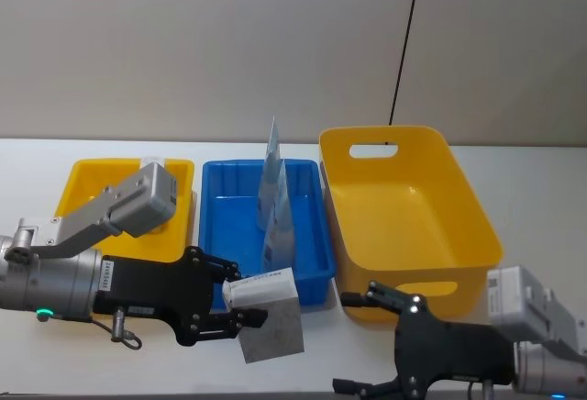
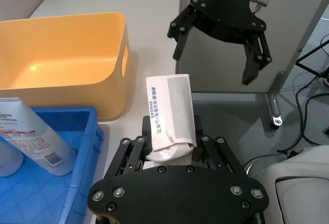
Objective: Bimanual collaborative sorting of washing and personal care products
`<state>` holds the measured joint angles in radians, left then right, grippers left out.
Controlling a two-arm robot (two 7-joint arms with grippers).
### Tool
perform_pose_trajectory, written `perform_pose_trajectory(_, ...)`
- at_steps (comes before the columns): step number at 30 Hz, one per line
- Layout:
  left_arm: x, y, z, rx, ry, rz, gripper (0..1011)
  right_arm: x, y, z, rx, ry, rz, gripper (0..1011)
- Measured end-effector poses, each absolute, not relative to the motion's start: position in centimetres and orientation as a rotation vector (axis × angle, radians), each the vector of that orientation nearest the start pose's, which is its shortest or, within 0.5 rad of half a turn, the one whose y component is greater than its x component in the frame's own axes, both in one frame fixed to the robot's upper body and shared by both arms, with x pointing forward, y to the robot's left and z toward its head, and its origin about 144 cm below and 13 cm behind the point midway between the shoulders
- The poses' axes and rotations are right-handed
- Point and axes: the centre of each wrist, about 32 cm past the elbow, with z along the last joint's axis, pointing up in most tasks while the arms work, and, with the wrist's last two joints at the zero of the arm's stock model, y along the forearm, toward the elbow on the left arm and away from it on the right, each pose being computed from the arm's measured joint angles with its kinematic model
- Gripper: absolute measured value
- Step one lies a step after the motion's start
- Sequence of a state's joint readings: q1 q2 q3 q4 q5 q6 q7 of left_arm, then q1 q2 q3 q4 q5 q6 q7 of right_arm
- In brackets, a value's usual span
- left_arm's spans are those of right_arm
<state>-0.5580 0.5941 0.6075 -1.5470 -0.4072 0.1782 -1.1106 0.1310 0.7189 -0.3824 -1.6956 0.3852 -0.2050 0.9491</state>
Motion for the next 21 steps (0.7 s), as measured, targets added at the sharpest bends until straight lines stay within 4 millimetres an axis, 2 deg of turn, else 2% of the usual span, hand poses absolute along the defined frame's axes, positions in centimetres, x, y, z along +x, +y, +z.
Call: perform_pose_trajectory(21, 55.0, 24.4, 127.8, 0.337, -0.138, 0.037, 376, 48.1, -28.4, 120.8, -0.233, -0.365, -0.166, 1002)
